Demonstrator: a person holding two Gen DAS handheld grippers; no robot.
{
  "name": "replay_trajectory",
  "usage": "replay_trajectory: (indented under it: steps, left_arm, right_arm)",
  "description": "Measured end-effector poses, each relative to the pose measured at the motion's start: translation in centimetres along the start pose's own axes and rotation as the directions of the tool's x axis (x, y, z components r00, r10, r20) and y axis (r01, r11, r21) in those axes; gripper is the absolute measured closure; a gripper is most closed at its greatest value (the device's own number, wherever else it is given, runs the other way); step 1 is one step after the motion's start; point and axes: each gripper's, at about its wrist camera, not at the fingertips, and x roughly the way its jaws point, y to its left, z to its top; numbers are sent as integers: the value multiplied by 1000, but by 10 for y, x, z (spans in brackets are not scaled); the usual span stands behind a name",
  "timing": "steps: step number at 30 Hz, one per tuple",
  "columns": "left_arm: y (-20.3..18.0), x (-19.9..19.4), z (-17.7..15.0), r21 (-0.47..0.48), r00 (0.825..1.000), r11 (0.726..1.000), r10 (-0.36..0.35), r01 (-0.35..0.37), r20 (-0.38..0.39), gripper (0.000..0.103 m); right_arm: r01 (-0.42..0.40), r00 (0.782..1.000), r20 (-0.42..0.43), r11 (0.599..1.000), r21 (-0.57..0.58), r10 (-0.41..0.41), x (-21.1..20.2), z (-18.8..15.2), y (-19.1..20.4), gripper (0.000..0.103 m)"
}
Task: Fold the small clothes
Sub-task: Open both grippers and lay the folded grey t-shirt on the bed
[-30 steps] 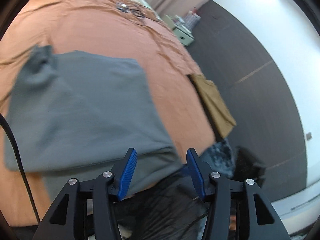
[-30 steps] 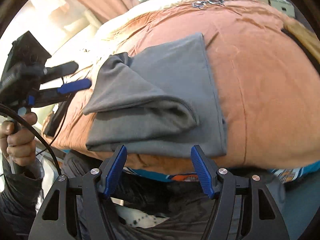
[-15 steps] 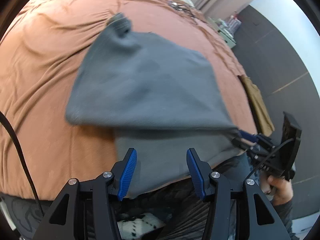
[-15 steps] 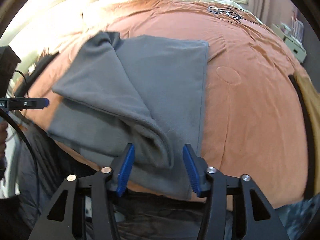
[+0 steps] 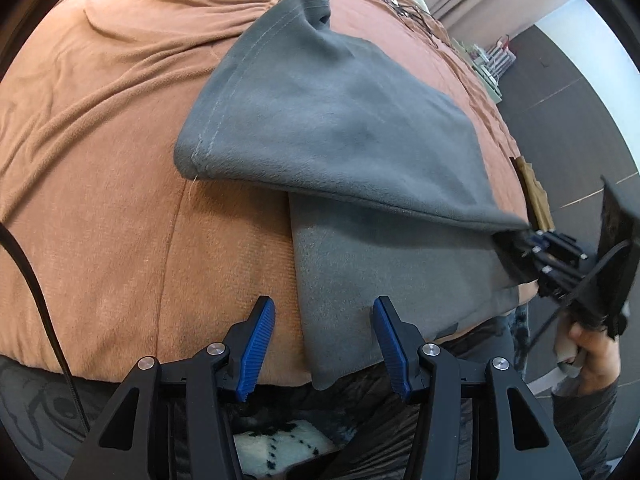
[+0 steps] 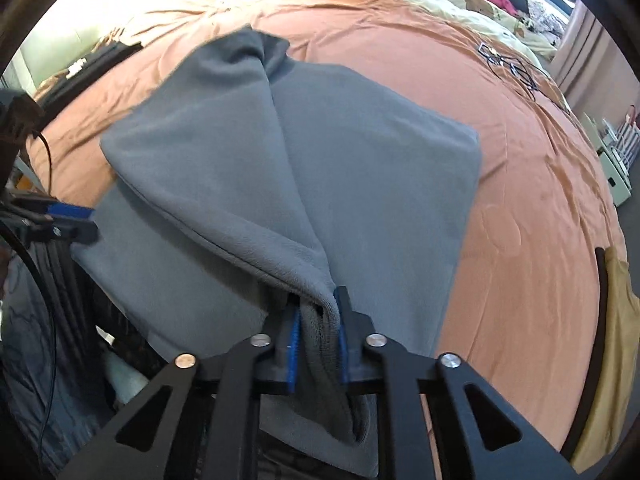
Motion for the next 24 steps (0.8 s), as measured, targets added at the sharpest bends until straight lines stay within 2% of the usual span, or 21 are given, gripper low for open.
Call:
replay_trajectory:
  steps: [3, 8, 12, 15, 20, 24]
  left_arm:
    - [-2, 1, 3, 12, 1000, 1000, 10, -10, 1, 50]
    - [-6, 0, 9, 24, 1000, 1000, 12, -12, 8, 50]
    - [-9, -3, 11, 44, 1000, 999, 17, -17, 15, 50]
    - [-12, -2, 12, 61, 1000, 998, 21, -22, 14, 50]
    - [-14, 10, 11, 81, 998, 995, 55, -54, -8, 50]
    - [-12, 12, 10, 92, 998, 994, 55, -54, -7, 50]
  right_arm:
    - [-94, 995, 39, 992, 81, 91, -13, -1, -18, 96]
    - [-264, 963, 109, 936, 231, 245, -33, -12, -49, 97]
    - [-342, 939, 145, 888, 307, 311, -35, -30, -71, 97]
    - [-360, 933, 157, 860, 362, 324, -27, -49, -87, 97]
    - [-330, 944, 144, 859, 390, 297, -6, -74, -99, 97]
    - [-316, 949, 122, 847, 427, 292, 16, -87, -103, 97]
